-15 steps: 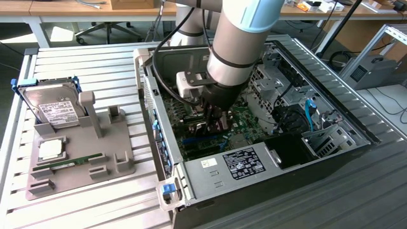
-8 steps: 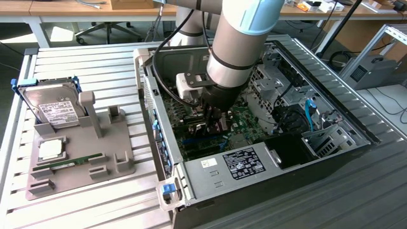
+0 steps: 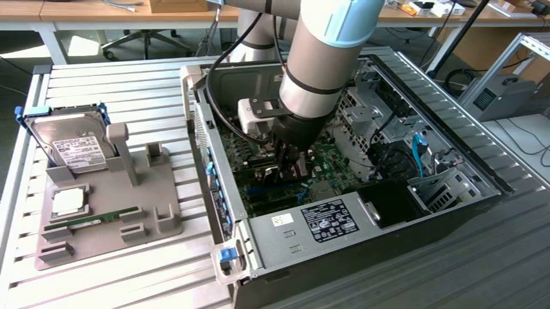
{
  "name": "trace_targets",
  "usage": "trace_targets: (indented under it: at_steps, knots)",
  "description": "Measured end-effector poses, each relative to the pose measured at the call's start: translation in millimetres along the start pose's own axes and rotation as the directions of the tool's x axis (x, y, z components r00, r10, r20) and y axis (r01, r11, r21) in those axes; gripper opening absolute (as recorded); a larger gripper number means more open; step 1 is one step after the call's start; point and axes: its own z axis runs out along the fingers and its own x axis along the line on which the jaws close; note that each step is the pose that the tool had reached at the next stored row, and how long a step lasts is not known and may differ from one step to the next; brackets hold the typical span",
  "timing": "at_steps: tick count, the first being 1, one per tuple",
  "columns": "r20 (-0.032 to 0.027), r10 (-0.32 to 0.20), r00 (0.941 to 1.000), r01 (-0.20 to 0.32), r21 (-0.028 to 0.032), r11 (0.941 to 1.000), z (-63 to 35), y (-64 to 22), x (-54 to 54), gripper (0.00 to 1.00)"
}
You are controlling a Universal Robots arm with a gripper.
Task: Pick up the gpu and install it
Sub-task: 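Insert the gpu into the slot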
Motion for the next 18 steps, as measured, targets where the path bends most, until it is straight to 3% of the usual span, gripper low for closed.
trace_targets:
  at_steps: [18]
  knots:
    - [0.0000, -0.001, 1.0000, 0.001, 0.0000, 1.0000, 2.8, -0.1, 0.5, 0.27]
